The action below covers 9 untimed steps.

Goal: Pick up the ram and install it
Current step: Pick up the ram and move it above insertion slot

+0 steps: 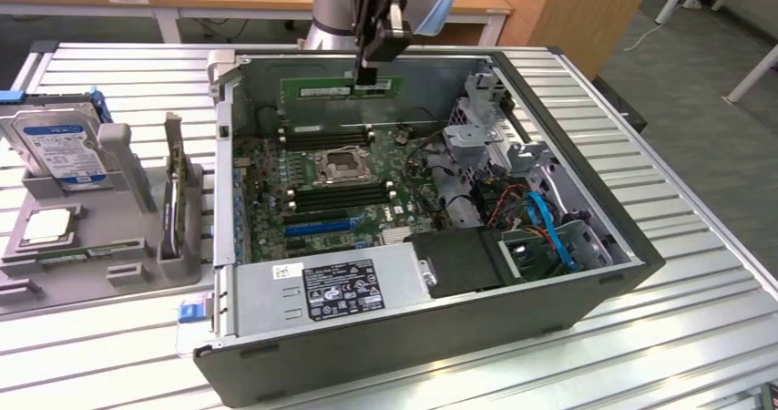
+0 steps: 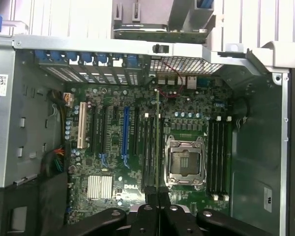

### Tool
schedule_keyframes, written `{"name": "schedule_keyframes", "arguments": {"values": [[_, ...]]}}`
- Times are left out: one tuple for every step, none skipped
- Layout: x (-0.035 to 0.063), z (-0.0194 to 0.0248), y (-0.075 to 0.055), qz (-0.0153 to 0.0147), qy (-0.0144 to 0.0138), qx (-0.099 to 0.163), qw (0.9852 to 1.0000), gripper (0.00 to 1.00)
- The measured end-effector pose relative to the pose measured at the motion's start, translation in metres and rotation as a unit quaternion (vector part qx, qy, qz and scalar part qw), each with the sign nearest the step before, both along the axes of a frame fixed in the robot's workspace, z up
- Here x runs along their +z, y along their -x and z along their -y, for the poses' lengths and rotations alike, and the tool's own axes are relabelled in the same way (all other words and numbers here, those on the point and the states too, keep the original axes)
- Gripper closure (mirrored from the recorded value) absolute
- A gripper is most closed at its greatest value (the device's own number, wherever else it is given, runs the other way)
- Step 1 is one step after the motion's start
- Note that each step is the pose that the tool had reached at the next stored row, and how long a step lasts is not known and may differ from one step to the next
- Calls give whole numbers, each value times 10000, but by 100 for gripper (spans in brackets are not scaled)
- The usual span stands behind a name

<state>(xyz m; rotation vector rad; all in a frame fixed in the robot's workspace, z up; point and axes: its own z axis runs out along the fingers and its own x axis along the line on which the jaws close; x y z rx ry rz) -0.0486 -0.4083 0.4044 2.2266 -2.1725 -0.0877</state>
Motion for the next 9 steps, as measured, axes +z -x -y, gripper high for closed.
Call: {"name": "schedule_keyframes", "arguments": {"values": [[-1, -10, 0, 0, 0, 0, 10000, 89], [-1, -19, 0, 0, 0, 0, 10000, 89], [0, -29, 0, 0, 0, 0, 10000, 89], [-1, -38, 0, 0, -1, 0, 10000, 89], [-1, -47, 0, 0, 0, 0, 10000, 89], [-1, -56, 0, 0, 0, 0, 10000, 89], [-2, -65, 0, 0, -1, 0, 10000, 89], [-2, -75, 0, 0, -1, 0, 10000, 89], [-2, -85, 0, 0, -1, 0, 10000, 89]]}}
